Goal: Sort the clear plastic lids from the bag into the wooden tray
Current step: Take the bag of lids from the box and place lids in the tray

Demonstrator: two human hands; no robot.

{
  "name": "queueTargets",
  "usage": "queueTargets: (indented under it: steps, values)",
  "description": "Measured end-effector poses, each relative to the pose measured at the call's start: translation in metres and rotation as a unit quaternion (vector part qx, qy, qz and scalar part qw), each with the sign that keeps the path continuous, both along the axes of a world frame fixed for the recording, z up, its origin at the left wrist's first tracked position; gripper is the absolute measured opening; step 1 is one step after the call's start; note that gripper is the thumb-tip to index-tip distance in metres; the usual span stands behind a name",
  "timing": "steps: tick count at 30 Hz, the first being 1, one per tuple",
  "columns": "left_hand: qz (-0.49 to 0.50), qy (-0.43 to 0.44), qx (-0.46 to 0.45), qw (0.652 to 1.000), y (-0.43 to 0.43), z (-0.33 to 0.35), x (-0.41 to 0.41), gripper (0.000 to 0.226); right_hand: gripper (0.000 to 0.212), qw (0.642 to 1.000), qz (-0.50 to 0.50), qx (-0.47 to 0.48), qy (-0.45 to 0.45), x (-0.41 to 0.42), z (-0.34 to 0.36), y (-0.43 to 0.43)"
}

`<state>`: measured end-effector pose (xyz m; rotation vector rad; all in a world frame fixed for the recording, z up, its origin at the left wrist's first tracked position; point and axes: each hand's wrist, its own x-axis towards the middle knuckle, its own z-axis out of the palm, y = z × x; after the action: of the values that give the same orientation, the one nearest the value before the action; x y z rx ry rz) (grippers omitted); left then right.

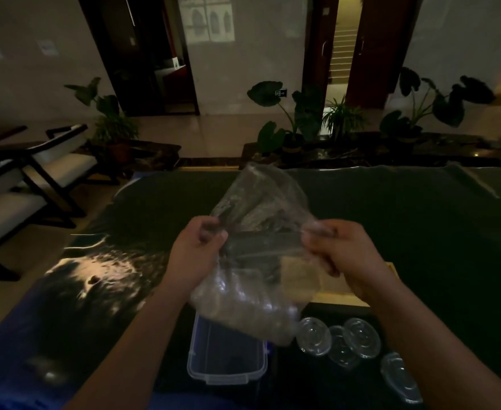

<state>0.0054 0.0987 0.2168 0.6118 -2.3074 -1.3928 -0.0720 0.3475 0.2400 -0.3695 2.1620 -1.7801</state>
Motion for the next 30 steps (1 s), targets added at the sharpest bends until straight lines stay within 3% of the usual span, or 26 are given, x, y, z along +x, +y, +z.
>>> queueTargets:
  steps: [2,4,7,9,11,14,18,20,23,25,28,30]
  values:
    - [0.090,-0.022,-0.082,0.992,0.005,-0.010,0.005,0.050,0.012,0.992,-0.014,-0.100,-0.076,-0.001,0.004,-0.006]
    - [0.133,0.021,-0.061,0.989,0.017,-0.021,0.012,0.036,0.012,0.994,0.018,-0.089,-0.066,0.007,0.001,-0.020]
    - [0.056,0.024,0.177,0.982,0.046,-0.037,0.016,0.013,0.011,0.993,0.027,-0.095,-0.059,0.021,-0.008,-0.042]
    - [-0.048,0.003,0.330,0.943,0.064,-0.040,0.014,0.027,0.010,0.988,0.034,-0.122,-0.089,0.026,-0.013,-0.050]
    - [-0.104,0.020,0.380,0.919,0.073,-0.035,0.012,0.035,0.011,0.987,0.060,-0.107,-0.101,0.032,-0.017,-0.052]
    - [-0.085,0.015,0.344,0.935,0.076,-0.029,0.007,0.028,0.011,0.989,0.073,-0.078,-0.105,0.031,-0.018,-0.047]
    - [-0.029,0.028,0.255,0.966,0.066,-0.024,0.000,0.019,0.022,0.996,0.001,-0.058,-0.061,0.020,-0.011,-0.011]
    - [-0.040,0.041,0.212,0.976,0.056,-0.021,0.002,0.020,0.035,0.997,-0.016,-0.056,-0.047,0.017,-0.006,0.008]
    - [-0.074,0.067,0.146,0.984,0.048,-0.019,0.006,0.024,0.038,0.999,0.016,0.032,-0.025,0.013,0.002,0.019]
    - [-0.081,0.084,0.120,0.986,0.046,-0.019,0.007,0.023,0.043,0.997,0.034,0.072,0.018,0.009,0.011,0.018]
    - [-0.116,0.088,0.077,0.986,0.044,-0.016,0.007,0.023,0.073,0.977,0.032,0.172,0.123,0.002,0.024,0.002]
    - [-0.134,0.074,0.030,0.988,0.044,-0.017,0.008,0.020,0.045,0.936,0.029,0.256,0.242,-0.008,0.030,-0.017]
